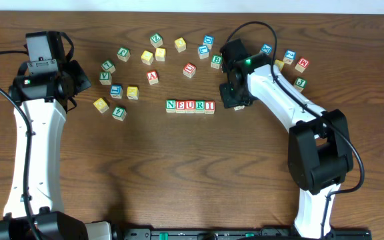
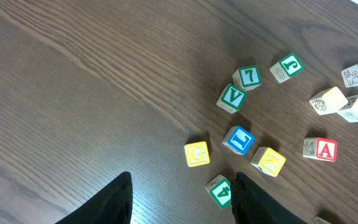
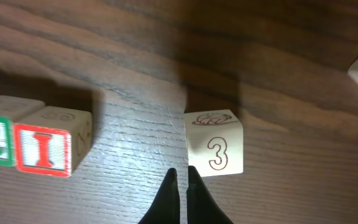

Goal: Spell out NEURIPS

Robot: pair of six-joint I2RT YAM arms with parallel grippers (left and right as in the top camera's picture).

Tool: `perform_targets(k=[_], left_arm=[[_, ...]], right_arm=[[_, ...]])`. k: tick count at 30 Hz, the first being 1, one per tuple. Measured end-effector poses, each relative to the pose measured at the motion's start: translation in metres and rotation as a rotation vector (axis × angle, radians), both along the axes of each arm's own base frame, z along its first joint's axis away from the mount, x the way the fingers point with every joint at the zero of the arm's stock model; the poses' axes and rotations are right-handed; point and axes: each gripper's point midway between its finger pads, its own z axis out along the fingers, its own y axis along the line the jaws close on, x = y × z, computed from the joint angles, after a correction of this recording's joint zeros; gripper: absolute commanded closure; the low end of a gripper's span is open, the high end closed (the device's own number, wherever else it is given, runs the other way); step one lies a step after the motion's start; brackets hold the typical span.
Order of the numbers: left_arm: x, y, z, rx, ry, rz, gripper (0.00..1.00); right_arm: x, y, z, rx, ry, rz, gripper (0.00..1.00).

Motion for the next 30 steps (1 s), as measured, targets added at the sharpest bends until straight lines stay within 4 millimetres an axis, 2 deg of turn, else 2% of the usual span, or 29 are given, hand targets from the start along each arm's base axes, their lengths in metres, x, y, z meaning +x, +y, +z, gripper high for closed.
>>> perform_targets(k=[8, 30], left_arm=[[0.0, 0.0, 0.0, 0.0, 0.0, 0.0, 0.5], [0.0, 0.0, 0.0, 0.0, 0.0, 0.0, 0.5]], right_arm=[[-0.004, -0.002, -0.013, 0.001, 0.003, -0.009, 0.99], [-0.003, 0.001, -0.021, 0.016, -0.01, -0.012, 0.99]])
